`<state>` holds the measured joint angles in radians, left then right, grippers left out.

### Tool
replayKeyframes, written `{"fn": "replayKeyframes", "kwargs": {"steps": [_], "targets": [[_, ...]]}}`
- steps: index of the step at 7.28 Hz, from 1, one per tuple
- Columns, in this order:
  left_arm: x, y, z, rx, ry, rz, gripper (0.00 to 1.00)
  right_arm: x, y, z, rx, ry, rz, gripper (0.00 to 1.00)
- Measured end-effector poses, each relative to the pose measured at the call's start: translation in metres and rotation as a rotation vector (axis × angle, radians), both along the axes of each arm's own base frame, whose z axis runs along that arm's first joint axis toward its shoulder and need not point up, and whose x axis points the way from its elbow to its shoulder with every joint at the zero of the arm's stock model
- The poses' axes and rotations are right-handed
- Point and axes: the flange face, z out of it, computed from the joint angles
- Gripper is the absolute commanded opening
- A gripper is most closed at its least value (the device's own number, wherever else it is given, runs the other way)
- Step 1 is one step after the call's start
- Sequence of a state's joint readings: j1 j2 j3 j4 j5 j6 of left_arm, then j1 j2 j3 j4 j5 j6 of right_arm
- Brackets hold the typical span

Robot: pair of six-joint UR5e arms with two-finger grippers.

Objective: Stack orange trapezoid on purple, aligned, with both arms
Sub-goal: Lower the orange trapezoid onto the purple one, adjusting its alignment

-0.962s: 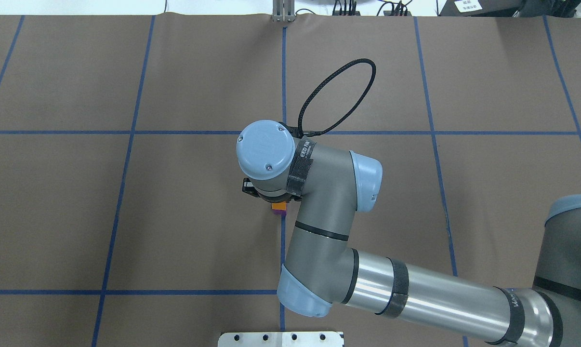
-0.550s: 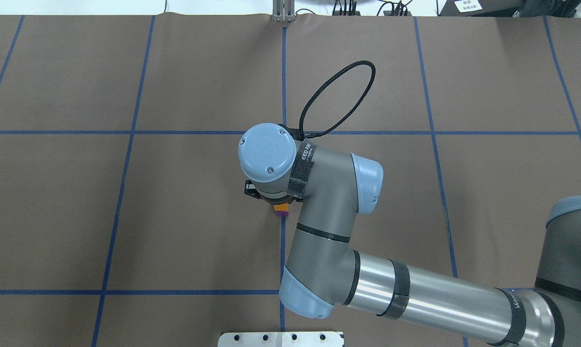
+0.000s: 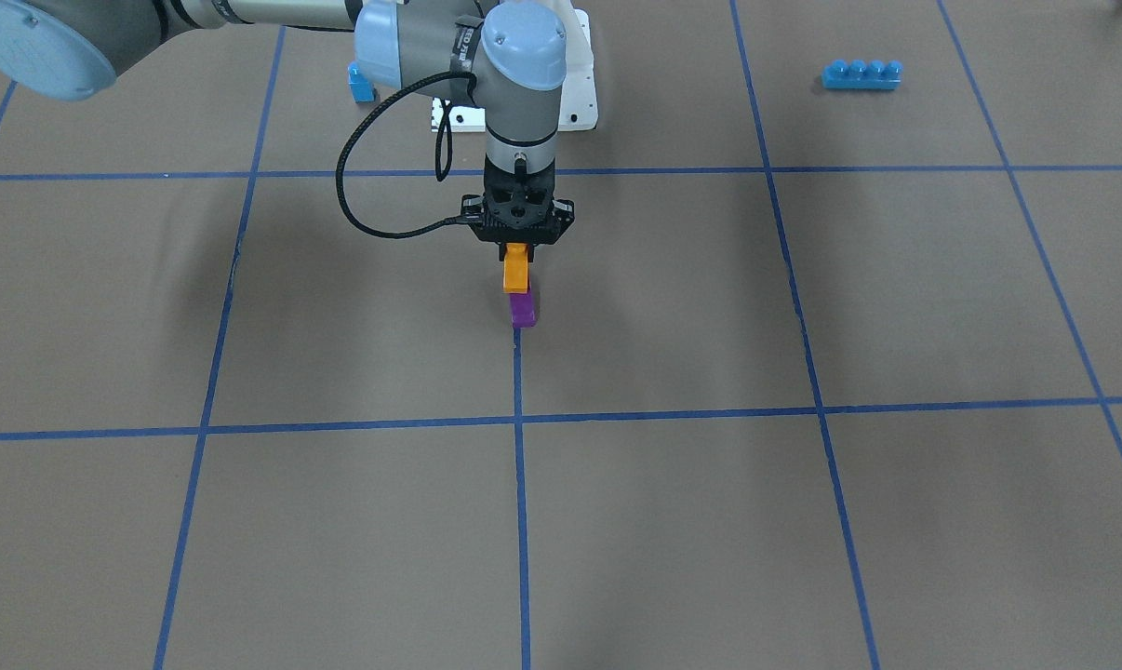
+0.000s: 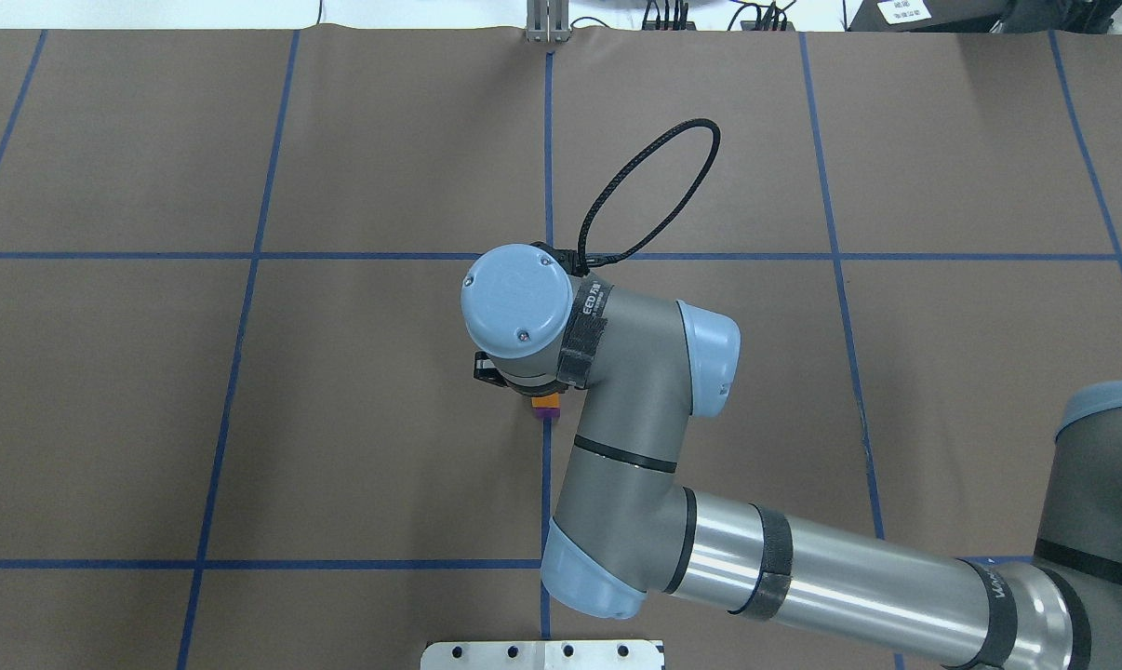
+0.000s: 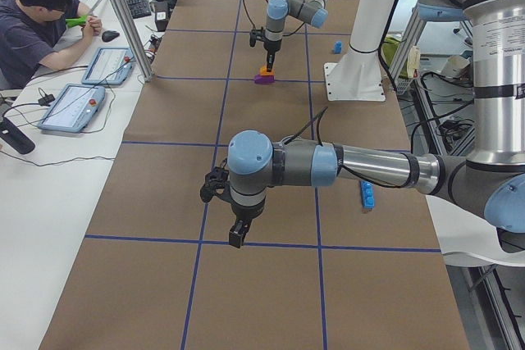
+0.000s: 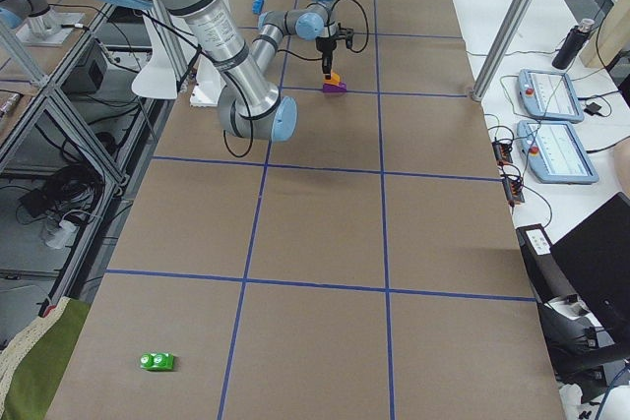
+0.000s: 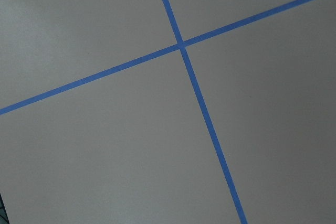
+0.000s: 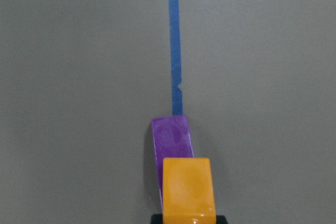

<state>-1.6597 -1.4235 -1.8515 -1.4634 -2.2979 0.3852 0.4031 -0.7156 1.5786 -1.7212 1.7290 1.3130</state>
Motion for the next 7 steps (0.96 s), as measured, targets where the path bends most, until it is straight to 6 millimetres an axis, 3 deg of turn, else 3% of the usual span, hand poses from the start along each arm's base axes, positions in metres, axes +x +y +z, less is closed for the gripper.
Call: {"fn": "replayKeyframes", "kwargs": {"steps": [7], "targets": [[0.0, -0.0004, -0.0005, 0.001, 0.0, 0.0, 1.0, 0.0027, 0.0014, -0.0042, 0.087, 0.002, -0.083, 0.0]]}}
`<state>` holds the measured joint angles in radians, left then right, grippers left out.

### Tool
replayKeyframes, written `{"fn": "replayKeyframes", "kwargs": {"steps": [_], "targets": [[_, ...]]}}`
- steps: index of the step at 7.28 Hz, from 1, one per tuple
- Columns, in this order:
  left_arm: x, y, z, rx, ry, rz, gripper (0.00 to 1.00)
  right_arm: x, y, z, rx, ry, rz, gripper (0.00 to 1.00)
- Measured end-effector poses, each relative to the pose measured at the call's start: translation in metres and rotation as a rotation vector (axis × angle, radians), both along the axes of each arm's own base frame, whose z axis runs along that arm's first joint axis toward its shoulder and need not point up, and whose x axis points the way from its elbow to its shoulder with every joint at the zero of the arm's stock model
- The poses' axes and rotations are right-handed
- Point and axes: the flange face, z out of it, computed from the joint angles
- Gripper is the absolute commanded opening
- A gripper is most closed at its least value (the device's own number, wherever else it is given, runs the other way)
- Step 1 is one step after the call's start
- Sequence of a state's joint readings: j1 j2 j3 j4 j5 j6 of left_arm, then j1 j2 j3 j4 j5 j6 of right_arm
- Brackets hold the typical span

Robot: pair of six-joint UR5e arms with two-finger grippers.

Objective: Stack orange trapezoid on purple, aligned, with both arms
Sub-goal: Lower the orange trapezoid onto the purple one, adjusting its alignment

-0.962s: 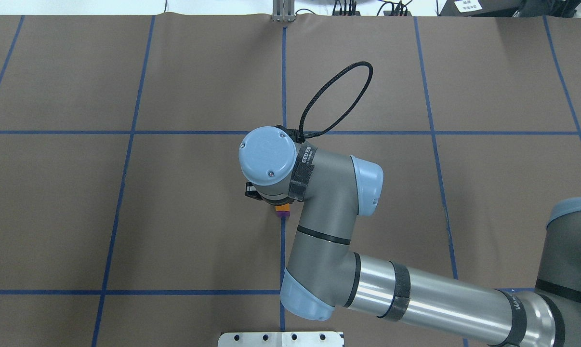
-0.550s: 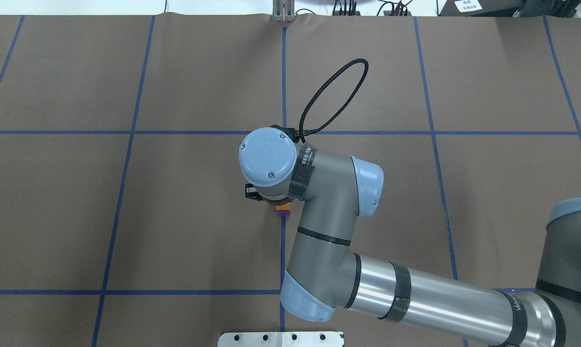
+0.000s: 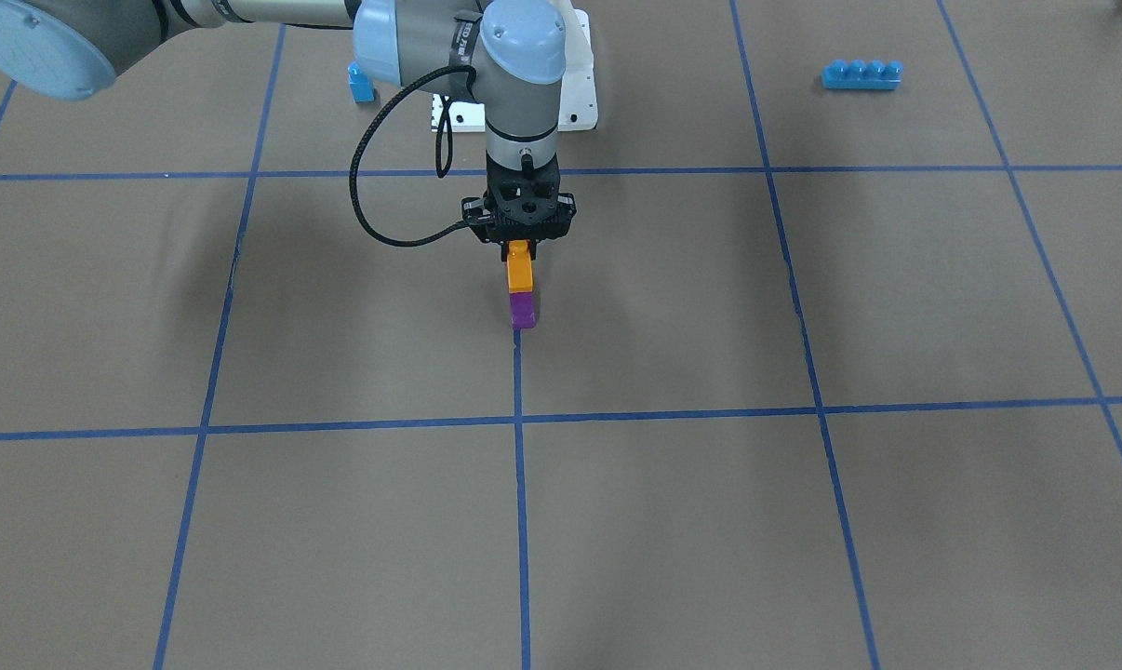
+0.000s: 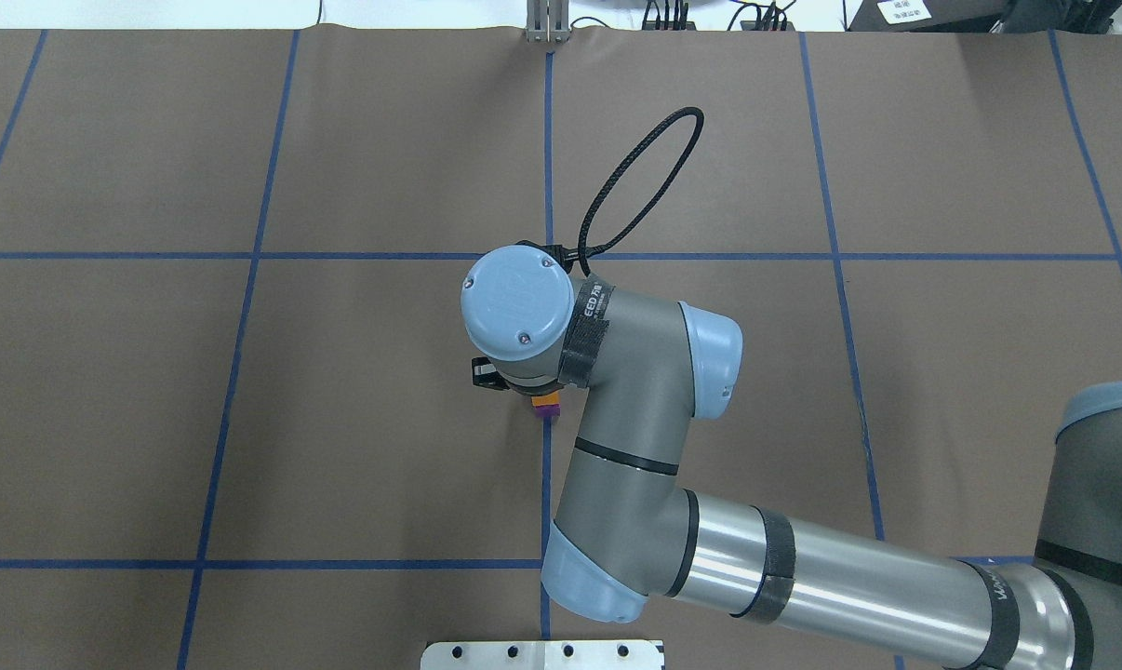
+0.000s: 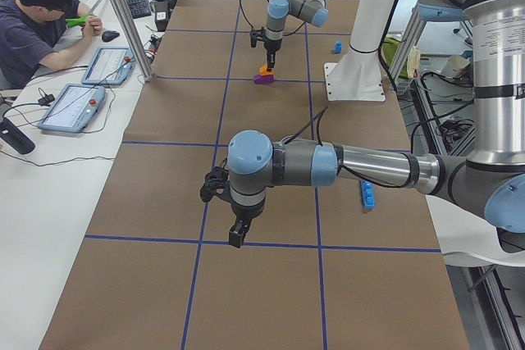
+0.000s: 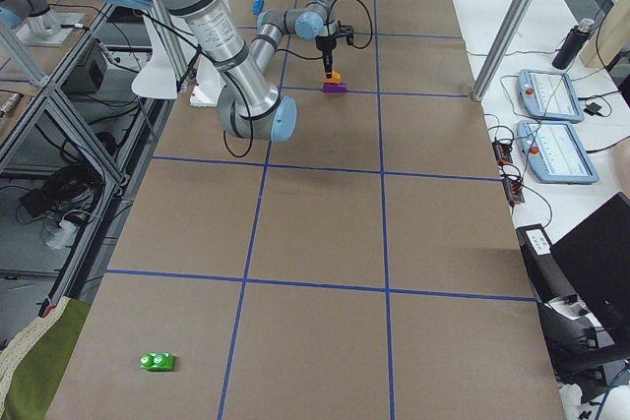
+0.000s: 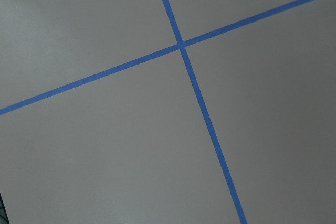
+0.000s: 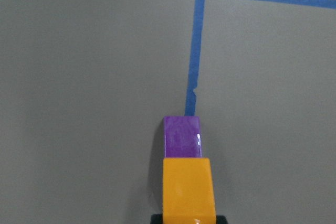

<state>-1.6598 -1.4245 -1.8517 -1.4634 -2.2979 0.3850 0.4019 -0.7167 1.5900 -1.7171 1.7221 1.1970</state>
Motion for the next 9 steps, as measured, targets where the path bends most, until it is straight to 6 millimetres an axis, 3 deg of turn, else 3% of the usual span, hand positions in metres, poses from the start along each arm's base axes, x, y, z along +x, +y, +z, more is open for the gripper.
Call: {"fn": "replayKeyframes", "kwargs": {"steps": [9], "targets": [[0.0, -0.002, -0.002, 0.0, 0.0, -0.005, 1.0, -0.007, 0.008, 0.01, -0.015, -0.044, 0.028, 0.0]]}}
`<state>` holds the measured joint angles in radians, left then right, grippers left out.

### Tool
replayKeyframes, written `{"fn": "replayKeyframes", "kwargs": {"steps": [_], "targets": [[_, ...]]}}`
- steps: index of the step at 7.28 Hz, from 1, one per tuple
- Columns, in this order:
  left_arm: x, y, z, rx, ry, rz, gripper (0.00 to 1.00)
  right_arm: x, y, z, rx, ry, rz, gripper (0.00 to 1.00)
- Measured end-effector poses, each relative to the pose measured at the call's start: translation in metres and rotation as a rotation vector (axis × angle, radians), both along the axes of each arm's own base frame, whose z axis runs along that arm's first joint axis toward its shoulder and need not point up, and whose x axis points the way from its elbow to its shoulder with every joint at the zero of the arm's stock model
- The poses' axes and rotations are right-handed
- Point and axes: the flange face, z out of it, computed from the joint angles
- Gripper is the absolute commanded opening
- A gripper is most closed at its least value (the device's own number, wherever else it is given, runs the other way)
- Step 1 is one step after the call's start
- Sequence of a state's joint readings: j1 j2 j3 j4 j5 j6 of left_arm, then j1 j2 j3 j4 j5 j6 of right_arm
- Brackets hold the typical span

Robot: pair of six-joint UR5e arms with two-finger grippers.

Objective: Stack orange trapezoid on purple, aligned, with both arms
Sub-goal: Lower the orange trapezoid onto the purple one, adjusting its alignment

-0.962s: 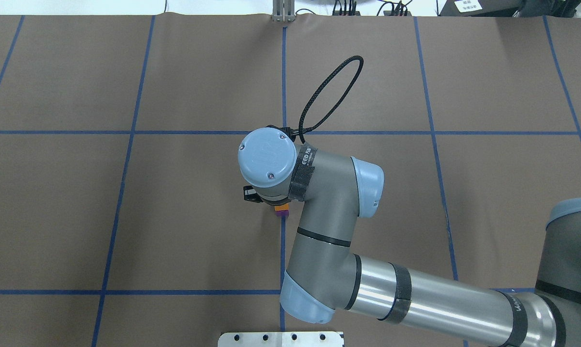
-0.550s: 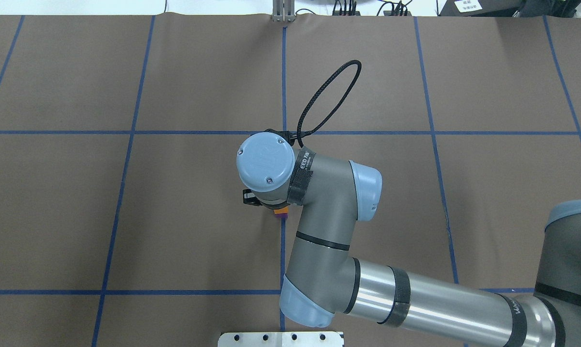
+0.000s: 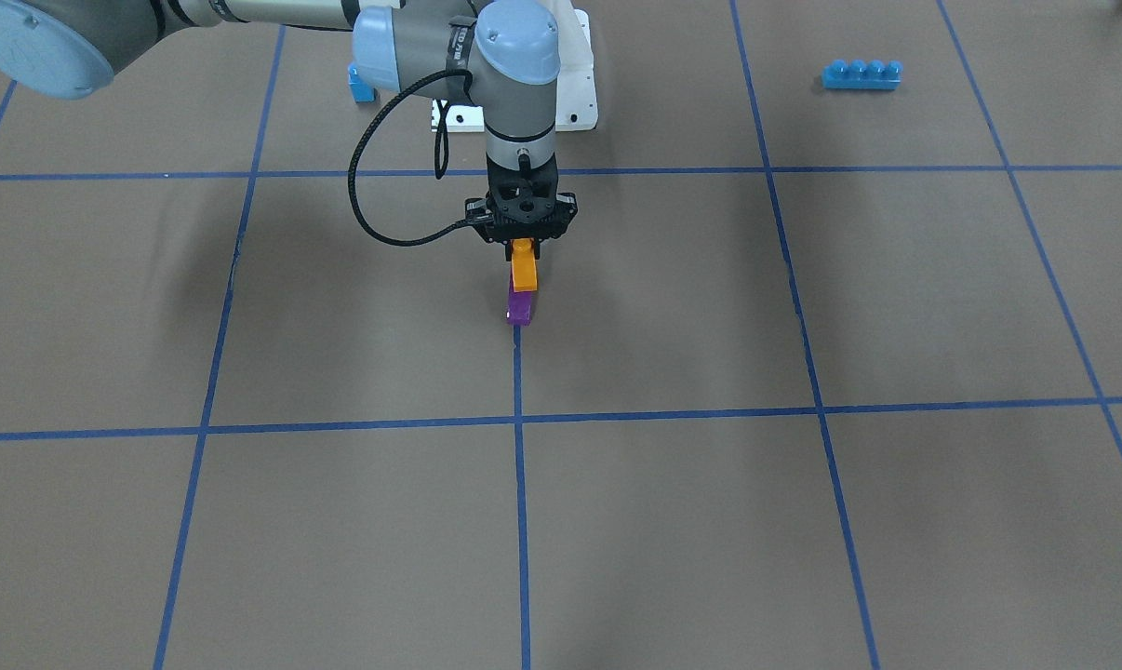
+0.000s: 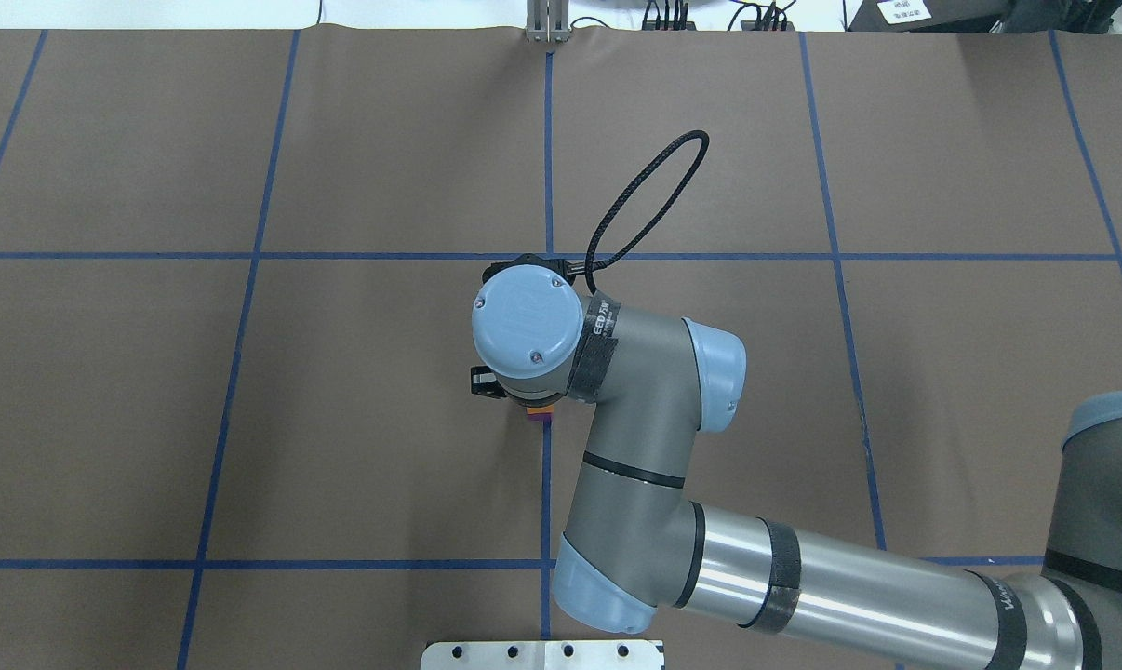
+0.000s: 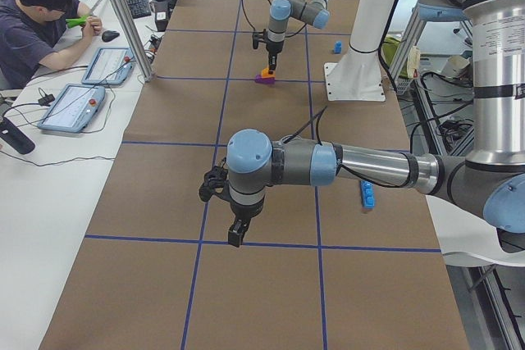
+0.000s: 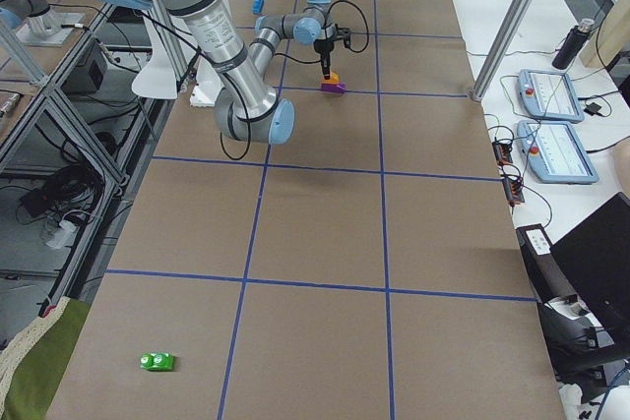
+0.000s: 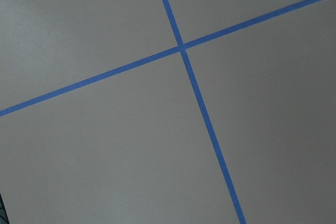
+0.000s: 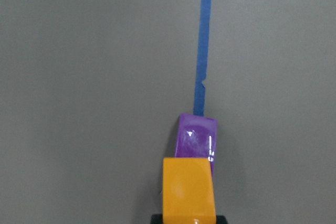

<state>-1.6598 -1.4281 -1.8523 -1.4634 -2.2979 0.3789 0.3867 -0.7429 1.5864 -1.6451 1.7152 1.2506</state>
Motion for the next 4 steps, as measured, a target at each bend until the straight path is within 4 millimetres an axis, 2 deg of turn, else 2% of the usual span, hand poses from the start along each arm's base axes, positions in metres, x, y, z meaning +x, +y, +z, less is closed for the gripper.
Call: {"fn": "replayKeyframes", "kwargs": {"steps": [4], "targets": [[0.0001, -0.0006, -0.0007, 0.001, 0.0, -0.001, 1.0, 0.0008, 0.0004, 0.0003, -0.051, -0.012, 0.053, 0.0]]}}
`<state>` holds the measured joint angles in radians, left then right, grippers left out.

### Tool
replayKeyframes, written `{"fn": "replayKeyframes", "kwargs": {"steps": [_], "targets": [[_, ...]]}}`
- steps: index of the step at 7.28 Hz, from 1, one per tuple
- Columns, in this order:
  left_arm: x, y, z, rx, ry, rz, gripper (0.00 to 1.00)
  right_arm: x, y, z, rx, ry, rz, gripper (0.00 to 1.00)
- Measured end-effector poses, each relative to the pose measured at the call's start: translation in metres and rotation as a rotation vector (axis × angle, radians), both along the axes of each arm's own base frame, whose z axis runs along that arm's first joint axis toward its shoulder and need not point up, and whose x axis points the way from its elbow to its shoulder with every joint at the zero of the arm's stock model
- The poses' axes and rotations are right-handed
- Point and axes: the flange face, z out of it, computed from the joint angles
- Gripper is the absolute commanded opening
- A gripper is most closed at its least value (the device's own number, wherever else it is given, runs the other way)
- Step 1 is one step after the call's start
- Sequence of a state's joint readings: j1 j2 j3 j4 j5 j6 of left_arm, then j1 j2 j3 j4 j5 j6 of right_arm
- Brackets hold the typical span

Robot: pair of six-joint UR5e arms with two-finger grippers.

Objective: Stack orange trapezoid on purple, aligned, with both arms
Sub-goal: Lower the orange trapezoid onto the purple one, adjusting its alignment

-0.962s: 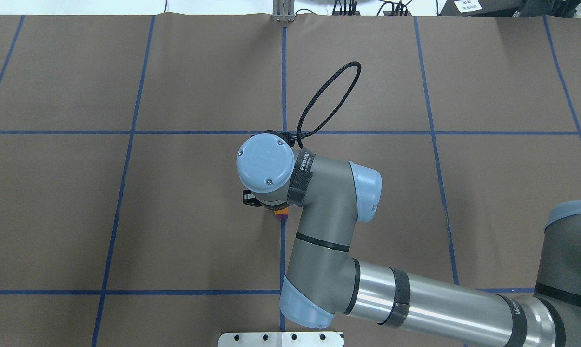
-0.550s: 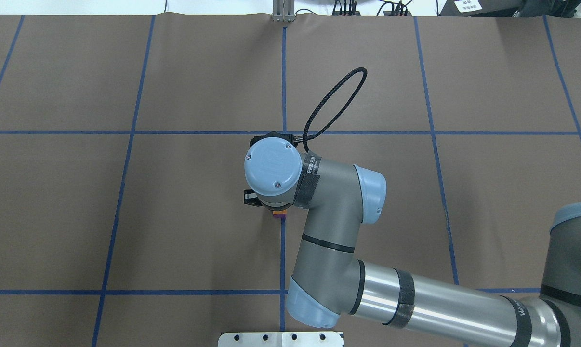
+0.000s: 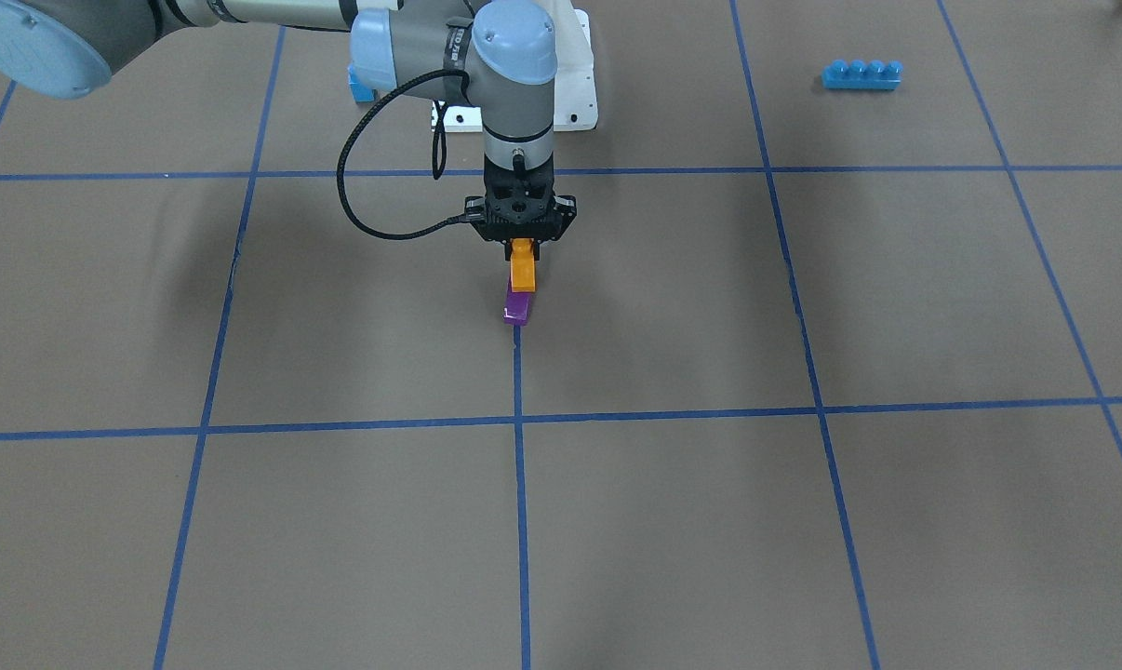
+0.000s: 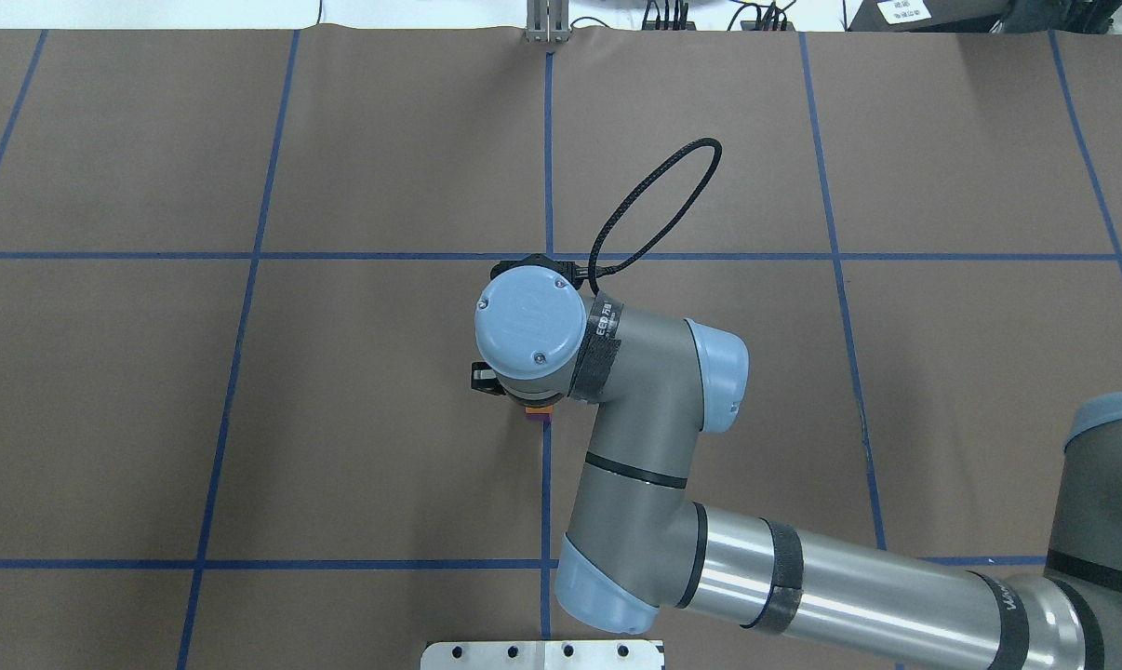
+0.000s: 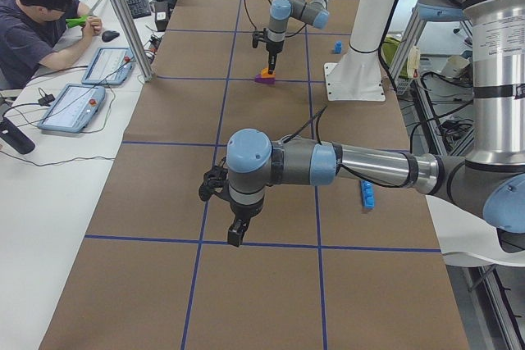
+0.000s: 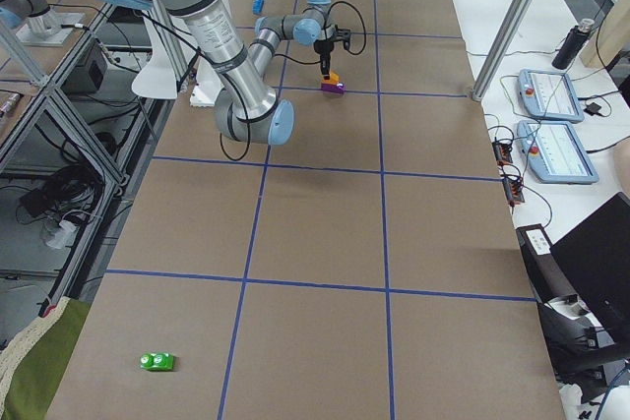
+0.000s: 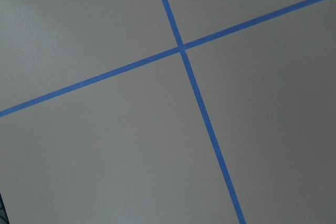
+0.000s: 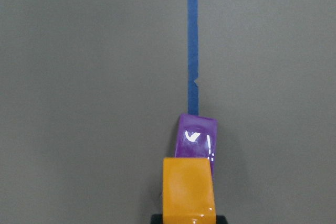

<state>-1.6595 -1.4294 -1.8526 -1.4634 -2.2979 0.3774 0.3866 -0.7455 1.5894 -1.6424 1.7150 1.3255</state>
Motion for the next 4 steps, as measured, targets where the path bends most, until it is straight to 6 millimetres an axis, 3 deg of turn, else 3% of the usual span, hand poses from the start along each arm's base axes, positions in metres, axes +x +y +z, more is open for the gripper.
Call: {"fn": "replayKeyframes", "kwargs": {"steps": [4], "targets": [[-0.0001, -0.0001, -0.0004, 0.001, 0.0, 0.0, 1.0, 0.0007, 0.0002, 0.0006, -0.023, -0.002, 0.023, 0.0]]}}
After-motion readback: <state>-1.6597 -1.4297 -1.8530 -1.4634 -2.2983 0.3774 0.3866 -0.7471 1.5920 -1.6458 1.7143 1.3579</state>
